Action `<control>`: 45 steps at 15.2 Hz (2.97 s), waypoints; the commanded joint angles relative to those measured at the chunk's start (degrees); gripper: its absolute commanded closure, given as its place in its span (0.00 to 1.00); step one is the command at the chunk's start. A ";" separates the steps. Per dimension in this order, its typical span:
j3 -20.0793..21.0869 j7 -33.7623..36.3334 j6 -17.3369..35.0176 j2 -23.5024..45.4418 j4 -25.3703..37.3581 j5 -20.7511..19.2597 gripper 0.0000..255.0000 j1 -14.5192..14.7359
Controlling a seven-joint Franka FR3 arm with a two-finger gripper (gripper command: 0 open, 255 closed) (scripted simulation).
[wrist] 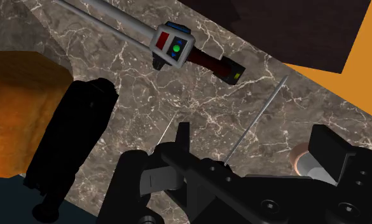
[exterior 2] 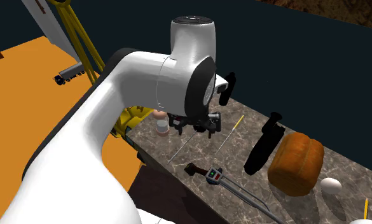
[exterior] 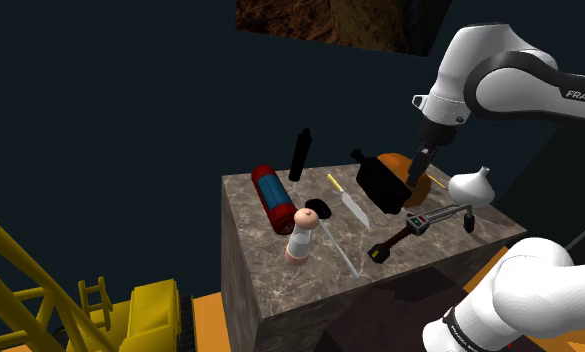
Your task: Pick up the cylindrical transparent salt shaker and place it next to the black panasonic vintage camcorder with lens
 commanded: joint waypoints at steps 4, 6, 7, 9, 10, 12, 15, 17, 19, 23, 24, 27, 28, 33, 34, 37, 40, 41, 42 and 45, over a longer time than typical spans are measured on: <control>2.72 2.78 4.44 3.25 -0.54 1.84 0.00 1.33; 4.54 4.59 7.40 5.74 -0.55 2.88 0.00 2.14; 5.43 5.50 8.87 7.08 -0.44 3.33 0.00 2.54; 7.23 7.31 11.77 9.94 -0.01 4.09 0.00 3.25; 8.14 8.21 13.20 11.45 0.31 4.39 0.00 3.56; 9.93 10.04 15.98 14.61 1.17 4.80 0.00 4.13; 12.62 12.87 19.92 19.68 3.00 4.93 0.00 4.76; 14.38 14.86 22.35 23.24 4.57 4.62 0.00 5.07; 16.11 16.96 24.59 26.95 6.42 3.96 0.00 5.31; 19.33 21.56 28.39 34.74 10.93 1.47 0.00 5.77; 19.83 22.42 28.94 36.15 11.84 0.87 0.00 5.88; 19.86 22.77 31.26 37.17 10.46 0.38 0.00 5.80; 19.88 22.90 32.04 37.54 10.02 0.20 0.00 5.76; 19.95 23.42 34.81 38.96 8.56 -0.53 0.00 5.60; 19.95 23.42 34.81 38.96 8.57 -0.53 0.00 5.60; 19.95 23.42 34.81 38.96 8.57 -0.53 0.00 5.60; 19.95 23.43 34.81 38.96 8.57 -0.53 1.00 5.60; 19.95 23.43 34.81 38.96 8.57 -0.53 1.00 5.60; 19.95 23.43 34.81 38.96 8.57 -0.53 1.00 5.60; 19.95 23.43 34.81 38.96 8.56 -0.53 1.00 5.60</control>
